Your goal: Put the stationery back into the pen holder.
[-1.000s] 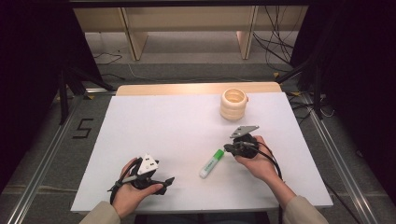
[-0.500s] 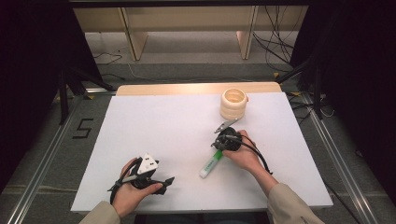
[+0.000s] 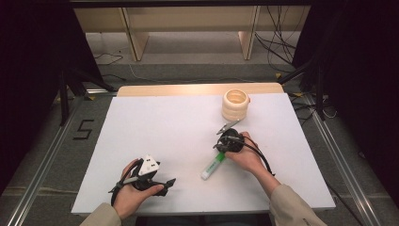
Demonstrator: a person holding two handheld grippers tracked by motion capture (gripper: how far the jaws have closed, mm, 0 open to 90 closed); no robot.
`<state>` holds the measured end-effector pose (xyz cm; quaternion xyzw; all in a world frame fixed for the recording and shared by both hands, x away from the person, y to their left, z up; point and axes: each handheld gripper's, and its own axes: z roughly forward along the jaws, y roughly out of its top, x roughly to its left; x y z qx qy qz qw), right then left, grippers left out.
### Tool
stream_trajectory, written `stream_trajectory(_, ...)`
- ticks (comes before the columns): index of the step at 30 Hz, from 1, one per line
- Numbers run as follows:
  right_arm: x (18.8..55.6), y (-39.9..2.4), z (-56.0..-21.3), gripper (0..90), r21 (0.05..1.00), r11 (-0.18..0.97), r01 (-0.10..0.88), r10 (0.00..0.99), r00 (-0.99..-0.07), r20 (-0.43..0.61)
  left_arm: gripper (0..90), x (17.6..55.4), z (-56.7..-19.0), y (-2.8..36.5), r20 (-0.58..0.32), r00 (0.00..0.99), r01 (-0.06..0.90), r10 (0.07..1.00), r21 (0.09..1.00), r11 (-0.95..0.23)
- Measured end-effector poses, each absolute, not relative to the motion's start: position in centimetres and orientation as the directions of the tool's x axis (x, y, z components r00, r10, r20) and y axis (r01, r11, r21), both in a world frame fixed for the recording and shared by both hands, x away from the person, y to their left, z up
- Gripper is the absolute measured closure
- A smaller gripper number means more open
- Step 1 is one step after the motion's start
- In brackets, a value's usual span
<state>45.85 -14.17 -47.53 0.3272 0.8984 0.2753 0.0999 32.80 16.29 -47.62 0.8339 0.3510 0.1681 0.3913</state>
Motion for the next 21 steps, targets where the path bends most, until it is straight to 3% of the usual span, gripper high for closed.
stream_trajectory(21,43.7,-16.1,-47.0,90.0,0.494,0.624,0.606,0.675,-0.736,0.049,16.0,32.7,-47.6,16.5,0.013,0.7,0.447,0.714,0.772,-0.452)
